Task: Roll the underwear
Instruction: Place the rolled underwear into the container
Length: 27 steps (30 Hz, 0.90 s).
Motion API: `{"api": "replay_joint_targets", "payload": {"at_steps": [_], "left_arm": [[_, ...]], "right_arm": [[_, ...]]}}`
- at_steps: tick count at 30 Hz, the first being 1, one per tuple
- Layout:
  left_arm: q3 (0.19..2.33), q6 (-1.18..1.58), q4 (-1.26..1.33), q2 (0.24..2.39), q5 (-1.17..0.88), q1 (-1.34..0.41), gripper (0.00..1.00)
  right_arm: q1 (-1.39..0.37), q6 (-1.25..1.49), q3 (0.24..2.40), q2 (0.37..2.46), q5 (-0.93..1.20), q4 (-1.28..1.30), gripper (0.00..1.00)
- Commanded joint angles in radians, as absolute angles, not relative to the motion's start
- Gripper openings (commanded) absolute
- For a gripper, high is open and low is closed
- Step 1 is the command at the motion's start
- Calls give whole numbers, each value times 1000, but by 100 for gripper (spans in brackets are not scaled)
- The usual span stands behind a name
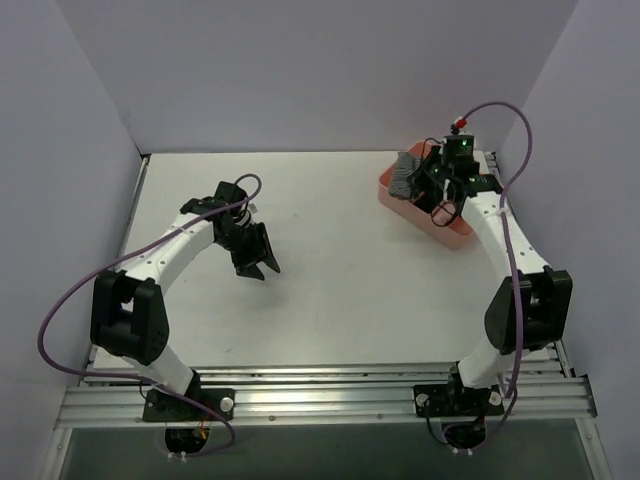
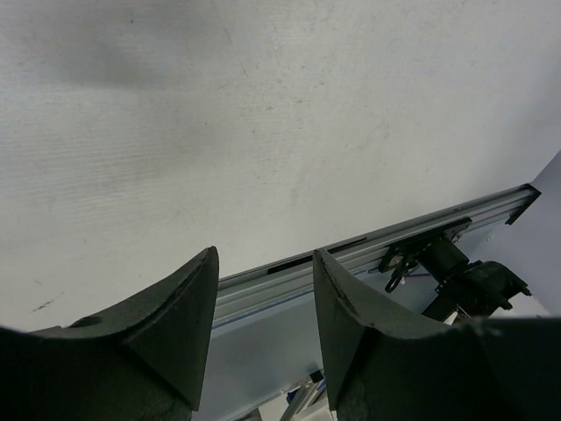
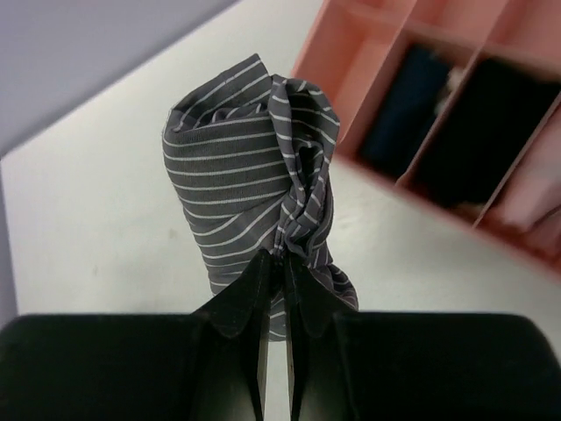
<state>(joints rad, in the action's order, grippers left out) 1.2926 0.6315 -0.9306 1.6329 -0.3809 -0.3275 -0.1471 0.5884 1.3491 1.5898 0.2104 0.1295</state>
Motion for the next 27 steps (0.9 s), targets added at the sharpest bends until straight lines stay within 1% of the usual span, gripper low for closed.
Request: {"api": "replay_joint_targets", "payload": {"at_steps": [1, 4, 9, 12, 16, 20, 22, 27], "left_arm": [[1285, 607, -900, 1600, -446, -337, 55], [1282, 621, -897, 1591, -460, -341, 55], [1282, 650, -910, 1582, -466, -365, 55], [1290, 663, -934, 1577, -443, -373, 55], [1316, 675, -963, 1583, -434, -371, 55], [1299, 713, -934, 1589, -446, -373, 55], [1292, 722, -924, 1591, -446, -373, 55], [1279, 726, -930, 1598, -440, -373, 54]], "right_arm": [[-89, 537, 1524, 1678, 1, 291, 0], [-37, 537, 1666, 1770, -151, 354, 0], [21, 528, 1764, 1905, -255, 331, 0], [60, 540, 1850, 2008, -311, 380, 0], [109, 552, 1887, 2078, -337, 356, 0], [159, 574, 1936, 2181, -336, 373, 0], [187, 575, 1941, 2198, -316, 350, 0], [209, 558, 2009, 2287, -313, 367, 0]]}}
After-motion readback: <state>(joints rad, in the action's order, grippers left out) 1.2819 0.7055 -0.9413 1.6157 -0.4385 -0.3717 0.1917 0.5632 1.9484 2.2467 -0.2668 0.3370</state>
